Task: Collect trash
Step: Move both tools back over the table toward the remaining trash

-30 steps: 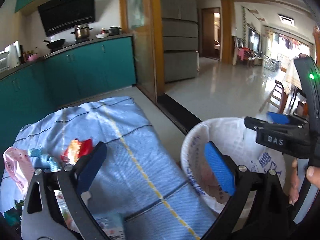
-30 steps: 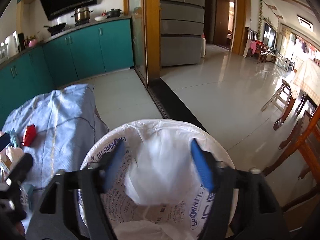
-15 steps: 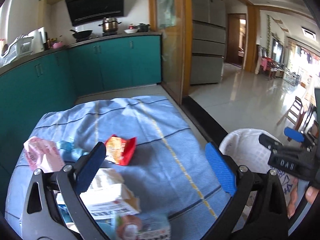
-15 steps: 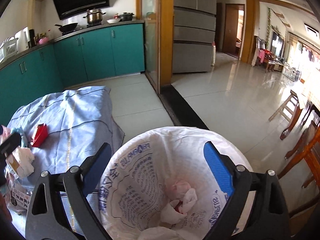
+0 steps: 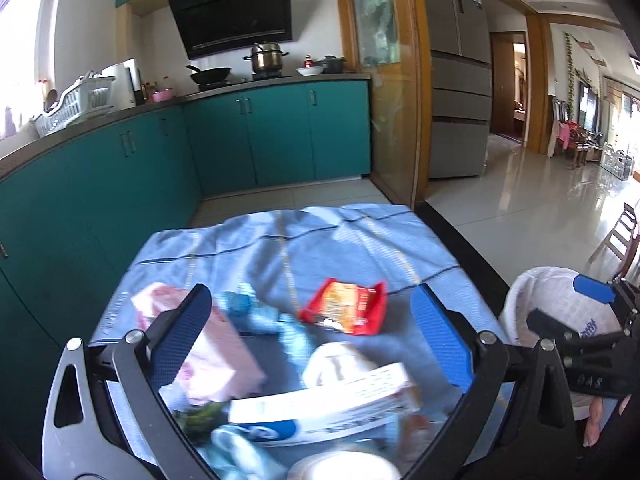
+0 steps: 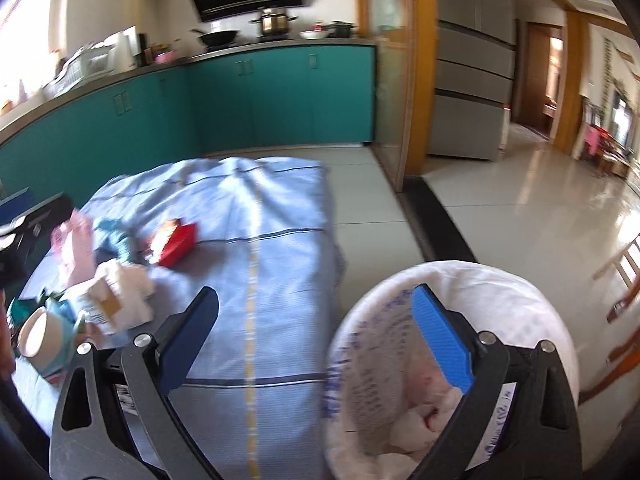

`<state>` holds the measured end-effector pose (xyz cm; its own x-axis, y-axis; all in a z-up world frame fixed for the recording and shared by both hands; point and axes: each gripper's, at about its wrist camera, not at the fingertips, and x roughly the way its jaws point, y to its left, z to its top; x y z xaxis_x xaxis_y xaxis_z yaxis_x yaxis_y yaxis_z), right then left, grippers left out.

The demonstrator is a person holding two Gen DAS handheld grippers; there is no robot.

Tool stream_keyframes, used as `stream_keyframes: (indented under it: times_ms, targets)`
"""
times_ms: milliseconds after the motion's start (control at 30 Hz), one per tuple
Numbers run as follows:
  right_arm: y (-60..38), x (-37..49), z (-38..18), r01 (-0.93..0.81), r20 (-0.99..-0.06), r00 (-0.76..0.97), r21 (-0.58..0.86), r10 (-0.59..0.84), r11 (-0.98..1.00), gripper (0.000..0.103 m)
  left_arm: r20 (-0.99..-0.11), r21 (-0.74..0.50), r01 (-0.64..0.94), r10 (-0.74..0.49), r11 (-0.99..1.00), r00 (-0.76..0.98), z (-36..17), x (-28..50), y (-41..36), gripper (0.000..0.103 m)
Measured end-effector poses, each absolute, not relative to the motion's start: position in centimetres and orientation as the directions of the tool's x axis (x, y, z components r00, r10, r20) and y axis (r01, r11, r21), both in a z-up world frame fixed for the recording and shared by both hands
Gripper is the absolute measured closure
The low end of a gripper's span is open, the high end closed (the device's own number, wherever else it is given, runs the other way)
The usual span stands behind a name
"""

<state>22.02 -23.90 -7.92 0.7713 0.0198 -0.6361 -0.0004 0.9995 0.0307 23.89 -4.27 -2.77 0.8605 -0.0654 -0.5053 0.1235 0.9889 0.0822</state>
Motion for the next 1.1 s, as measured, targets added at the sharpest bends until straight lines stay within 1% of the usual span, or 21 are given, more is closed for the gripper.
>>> stream_keyframes:
  times_ms: [267,500,567,667,867,1000,1100]
  targets:
    - [-18.4,21.8,-8.5,-0.205,-0.657,0.736,0.014,0.164,0.979,0.008,-0.506,0.036,0.026,-0.004,0.999,0.863,-2.4,24.9,0.4,0.003]
    - [-14.0,20.3,-9.3,-0.413,-0.680,0.667,0.004,0.305,0.911,0.008,-0.495,0.017,-0.045,0.047,0.999,0.868,-2.0,25.2,2.7,0.003]
    - [-12.8,19.8,-9.6,-0.454,-0.690,0.650,-0.019,0.317,0.891,0.008,-0.491,0.014,-0.062,0.061,0.998,0.869,-1.8,25.2,3.2,0.003]
    - [-11.7,19.5,-10.3,-0.476,-0.711,0.632,-0.042,0.308,0.878,0.008,-0.495,0.017,-0.085,0.082,0.996,0.865,-1.9,25.2,3.6,0.003]
    - [-10.6,19.7,-11.4,-0.481,-0.731,0.612,-0.041,0.302,0.876,0.008,-0.540,0.037,-0.100,0.104,0.994,0.835,-2.7,26.0,3.7,0.003]
    - [-11.3,20.1,-11.3,-0.433,-0.723,0.640,-0.058,0.262,0.900,0.008,-0.547,0.053,-0.110,0.121,0.993,0.828,-2.9,26.2,3.9,0.003]
    - [-12.5,20.4,-10.8,-0.391,-0.711,0.657,-0.034,0.252,0.920,0.008,-0.555,0.049,-0.126,0.132,0.991,0.821,-3.0,26.4,4.4,0.003]
